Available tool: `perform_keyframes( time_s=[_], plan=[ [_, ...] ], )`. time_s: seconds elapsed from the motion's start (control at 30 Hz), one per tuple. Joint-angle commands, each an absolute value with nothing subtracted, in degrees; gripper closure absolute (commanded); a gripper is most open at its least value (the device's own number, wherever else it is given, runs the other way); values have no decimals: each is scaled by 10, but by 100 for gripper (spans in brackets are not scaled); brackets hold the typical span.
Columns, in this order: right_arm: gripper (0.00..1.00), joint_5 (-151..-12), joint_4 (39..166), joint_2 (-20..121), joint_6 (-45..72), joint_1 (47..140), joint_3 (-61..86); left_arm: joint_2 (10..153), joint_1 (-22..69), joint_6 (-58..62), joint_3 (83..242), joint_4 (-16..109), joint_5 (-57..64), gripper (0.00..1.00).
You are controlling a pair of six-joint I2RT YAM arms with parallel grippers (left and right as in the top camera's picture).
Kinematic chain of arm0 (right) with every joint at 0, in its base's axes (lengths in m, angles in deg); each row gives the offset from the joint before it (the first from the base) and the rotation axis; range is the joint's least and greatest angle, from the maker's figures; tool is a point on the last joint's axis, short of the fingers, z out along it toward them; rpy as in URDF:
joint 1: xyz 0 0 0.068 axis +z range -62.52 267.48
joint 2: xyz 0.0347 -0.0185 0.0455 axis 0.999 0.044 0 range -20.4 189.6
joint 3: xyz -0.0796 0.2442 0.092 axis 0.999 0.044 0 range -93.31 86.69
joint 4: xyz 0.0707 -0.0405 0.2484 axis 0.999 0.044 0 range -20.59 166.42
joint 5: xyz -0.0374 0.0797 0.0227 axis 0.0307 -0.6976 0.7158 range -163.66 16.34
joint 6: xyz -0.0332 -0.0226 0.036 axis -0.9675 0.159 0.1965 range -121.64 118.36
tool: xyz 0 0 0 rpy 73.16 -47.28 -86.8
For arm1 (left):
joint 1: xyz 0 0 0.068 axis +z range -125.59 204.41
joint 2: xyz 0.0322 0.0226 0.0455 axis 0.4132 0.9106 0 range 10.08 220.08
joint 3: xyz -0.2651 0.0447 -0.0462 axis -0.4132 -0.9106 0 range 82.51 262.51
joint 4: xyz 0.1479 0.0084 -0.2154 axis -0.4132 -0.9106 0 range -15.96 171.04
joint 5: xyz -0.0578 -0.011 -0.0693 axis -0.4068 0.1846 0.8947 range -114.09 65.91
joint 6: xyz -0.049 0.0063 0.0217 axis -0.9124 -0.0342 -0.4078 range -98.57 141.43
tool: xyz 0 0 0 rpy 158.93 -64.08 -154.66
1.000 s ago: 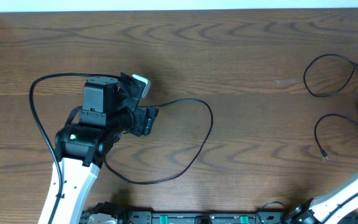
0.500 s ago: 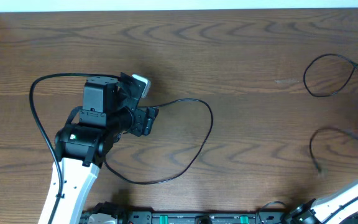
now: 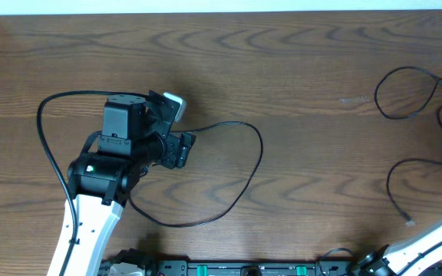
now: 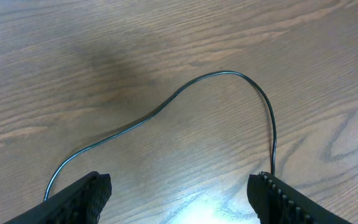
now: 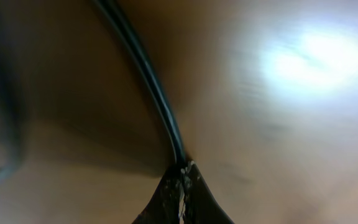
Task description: Untangle cables
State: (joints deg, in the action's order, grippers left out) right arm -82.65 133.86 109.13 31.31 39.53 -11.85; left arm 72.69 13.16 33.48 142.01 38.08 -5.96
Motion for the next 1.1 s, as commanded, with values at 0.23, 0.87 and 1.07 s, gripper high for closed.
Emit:
perform_keyframes(
  time_s=[0.23,0.87,1.07],
  plan=[
    [99,-896,1235,937,255,410,-124,726,135,336,1424,380,-53,24],
    [92,-732,1121,805,292,416,-177,726,135,336,1424,376,-53,24],
    [34,-769,1181,812,326,464,-175,726,135,336,1424,376,-53,24]
  ],
)
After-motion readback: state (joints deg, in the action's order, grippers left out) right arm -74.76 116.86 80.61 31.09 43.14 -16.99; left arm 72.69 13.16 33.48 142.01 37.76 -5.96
